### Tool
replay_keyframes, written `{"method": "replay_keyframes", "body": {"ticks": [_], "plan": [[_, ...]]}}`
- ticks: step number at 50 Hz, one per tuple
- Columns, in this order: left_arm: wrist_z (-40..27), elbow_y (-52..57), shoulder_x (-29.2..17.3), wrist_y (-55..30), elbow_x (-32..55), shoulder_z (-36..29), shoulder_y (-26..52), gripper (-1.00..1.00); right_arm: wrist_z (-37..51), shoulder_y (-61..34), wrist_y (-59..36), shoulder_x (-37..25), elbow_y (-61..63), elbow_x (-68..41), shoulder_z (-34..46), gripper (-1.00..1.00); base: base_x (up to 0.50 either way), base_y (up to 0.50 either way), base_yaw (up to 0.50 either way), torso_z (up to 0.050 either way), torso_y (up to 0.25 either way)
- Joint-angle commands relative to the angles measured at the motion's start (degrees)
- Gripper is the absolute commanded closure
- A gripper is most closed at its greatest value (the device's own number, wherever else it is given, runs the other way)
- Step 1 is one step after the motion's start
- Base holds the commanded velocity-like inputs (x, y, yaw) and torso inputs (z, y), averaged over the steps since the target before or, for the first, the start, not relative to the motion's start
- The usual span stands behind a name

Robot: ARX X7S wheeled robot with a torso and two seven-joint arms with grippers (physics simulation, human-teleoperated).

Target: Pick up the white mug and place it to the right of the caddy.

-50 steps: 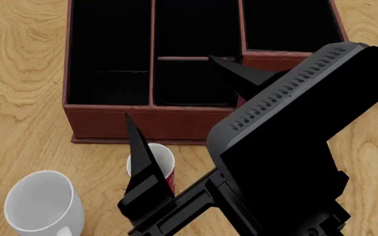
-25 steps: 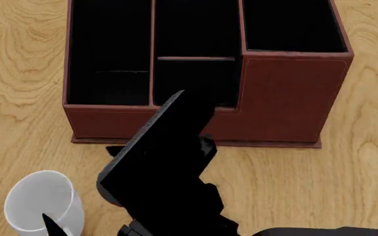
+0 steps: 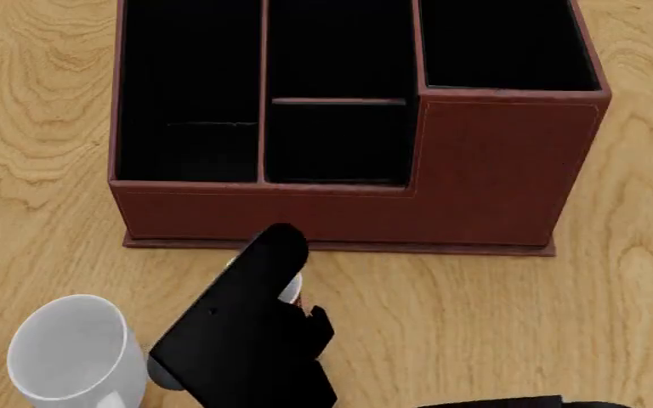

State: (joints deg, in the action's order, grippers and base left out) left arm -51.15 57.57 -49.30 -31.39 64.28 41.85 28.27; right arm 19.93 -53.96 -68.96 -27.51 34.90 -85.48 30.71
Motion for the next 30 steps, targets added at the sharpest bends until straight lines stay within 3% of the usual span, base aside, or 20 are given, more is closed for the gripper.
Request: {"method": "replay_keyframes", "body": {"ticks": [1,14,30], "plan": [[0.0,-0.1,0.0,0.5,-0.4,-0.1,-0.6,-1.0,-6.0,3.2,0.8,0.3,-3.4,8.3,4.8,-1.0,0.0,0.0,0.0,0.0,0.0],[0.7,-0.2,1.0,1.3,-1.2,0.4,-2.2,-1.0,-15.6,3.8,5.7,3.4,-9.7,20.4,12.6,-1.0,0.0,0.0,0.0,0.0,0.0],[1.5,0.1,2.3,2.4,-1.3,1.3,-4.4,-1.0,-21.3,2.6,11.2,6.7,-18.4,28.6,17.3,-1.0,0.0,0.0,0.0,0.0,0.0]]}}
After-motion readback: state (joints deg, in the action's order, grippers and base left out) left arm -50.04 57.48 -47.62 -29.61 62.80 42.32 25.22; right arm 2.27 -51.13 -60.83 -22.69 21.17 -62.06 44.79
